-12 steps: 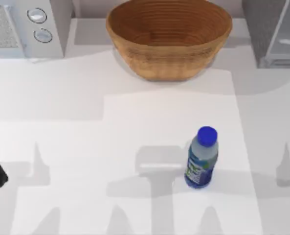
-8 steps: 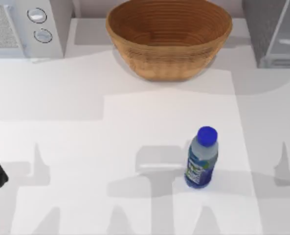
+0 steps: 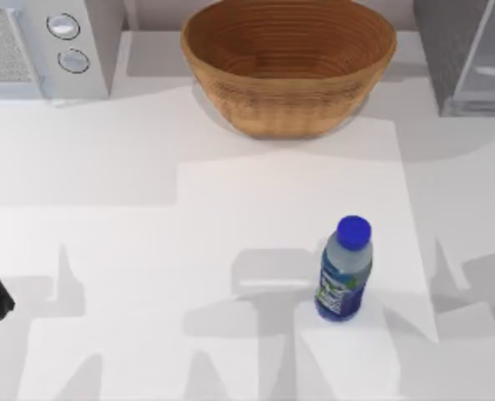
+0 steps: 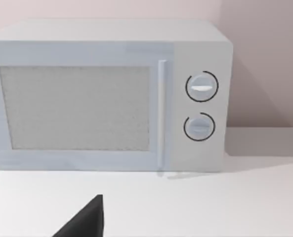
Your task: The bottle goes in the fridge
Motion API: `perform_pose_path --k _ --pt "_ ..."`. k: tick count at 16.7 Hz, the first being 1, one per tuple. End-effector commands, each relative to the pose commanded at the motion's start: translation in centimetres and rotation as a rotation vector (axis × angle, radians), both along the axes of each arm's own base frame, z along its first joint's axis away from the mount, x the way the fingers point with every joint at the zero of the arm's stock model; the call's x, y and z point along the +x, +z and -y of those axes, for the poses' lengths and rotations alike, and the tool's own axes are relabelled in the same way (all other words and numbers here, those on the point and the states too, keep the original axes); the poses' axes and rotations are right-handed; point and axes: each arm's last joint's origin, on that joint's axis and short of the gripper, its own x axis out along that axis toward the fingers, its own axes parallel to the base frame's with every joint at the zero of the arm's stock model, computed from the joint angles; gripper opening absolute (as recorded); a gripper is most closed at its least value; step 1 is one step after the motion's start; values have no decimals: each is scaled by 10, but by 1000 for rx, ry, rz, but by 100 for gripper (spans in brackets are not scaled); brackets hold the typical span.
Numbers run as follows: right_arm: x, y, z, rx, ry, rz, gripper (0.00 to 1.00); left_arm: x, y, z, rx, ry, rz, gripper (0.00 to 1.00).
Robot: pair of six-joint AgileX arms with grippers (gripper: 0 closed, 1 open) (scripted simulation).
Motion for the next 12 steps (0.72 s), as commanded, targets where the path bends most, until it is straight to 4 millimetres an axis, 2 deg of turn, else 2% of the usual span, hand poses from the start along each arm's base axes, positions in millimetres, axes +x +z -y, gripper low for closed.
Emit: perform_pose_path --k 6,12 --pt "22 -31 -36 -34 229 -82 100 0 0 0 0 0 0 100" --pt "19 -67 -67 -69 432 -139 100 0 0 0 0 0 0 100"
